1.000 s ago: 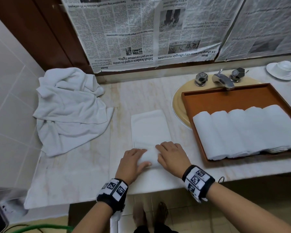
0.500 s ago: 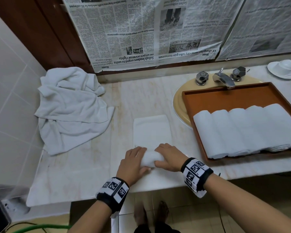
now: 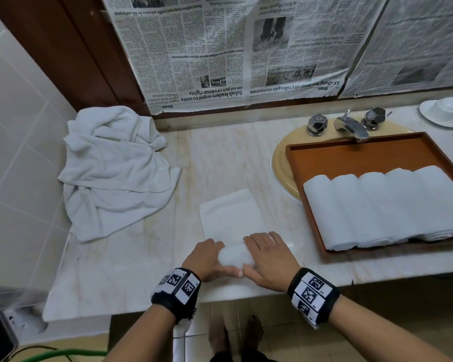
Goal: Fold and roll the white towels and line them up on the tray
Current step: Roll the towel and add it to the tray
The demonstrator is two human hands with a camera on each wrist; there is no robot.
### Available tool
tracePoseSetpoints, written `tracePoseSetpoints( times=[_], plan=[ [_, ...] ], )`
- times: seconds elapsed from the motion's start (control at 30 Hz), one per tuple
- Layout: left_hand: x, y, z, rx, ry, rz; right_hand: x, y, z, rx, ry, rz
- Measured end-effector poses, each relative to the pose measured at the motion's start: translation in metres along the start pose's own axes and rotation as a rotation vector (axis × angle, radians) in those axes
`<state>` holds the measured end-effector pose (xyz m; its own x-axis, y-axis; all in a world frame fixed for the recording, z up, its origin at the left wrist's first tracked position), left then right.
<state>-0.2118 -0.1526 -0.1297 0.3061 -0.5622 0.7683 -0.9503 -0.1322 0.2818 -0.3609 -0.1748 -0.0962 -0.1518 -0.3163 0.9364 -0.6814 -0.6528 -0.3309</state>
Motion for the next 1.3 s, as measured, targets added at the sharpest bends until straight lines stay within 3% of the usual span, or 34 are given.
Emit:
tracePoseSetpoints(
  times=[0.07,0.2,0.27,0.37,0.57,0.67,0.83,0.93,1.13,1.3],
  plan=[
    [0.000,-0.001,-0.002,0.001,0.021,-0.035,-0.002,0.007,0.002,-0.011,-0.031,0.018],
    [0.002,0.017,-0.017,-0.083,0.297,-0.022,0.001,0.018,0.016,-0.098,-0.145,0.153],
    [0.000,0.021,-0.020,-0.113,0.358,-0.051,0.002,0.023,0.023,-0.153,-0.196,0.249],
    [-0.004,0.013,-0.015,-0.133,0.278,-0.144,0.001,0.020,0.021,-0.128,-0.217,0.219],
    [0.004,0.002,0.004,-0.111,0.102,-0.191,0.003,0.005,-0.001,0.010,-0.028,0.012],
    [0.009,0.005,0.004,-0.118,0.093,-0.176,-0.001,0.012,0.004,-0.030,-0.081,0.088],
    [0.016,0.016,-0.019,-0.055,0.474,0.118,0.005,0.026,0.022,-0.168,-0.195,0.349],
    [0.004,0.026,-0.023,-0.037,0.542,0.137,0.007,0.029,0.028,-0.216,-0.261,0.452],
    [0.007,0.017,0.003,-0.089,0.343,-0.003,0.017,0.039,0.022,-0.247,-0.221,0.493],
    [0.010,0.016,0.009,-0.033,0.255,-0.042,0.019,0.034,0.010,-0.143,-0.102,0.388]
  ],
)
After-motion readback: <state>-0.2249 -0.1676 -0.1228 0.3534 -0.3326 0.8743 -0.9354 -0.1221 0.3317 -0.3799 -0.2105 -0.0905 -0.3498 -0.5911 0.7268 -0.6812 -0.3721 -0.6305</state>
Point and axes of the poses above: each hand's wrist, its own z-axis towards the middle knuckle, its own x-axis out of the back of the hand, y = z × x, the point moved 8 cm from there along z, towards the middle knuckle, and after that the axes turned 9 degrees about z, right-handed, at the moved point
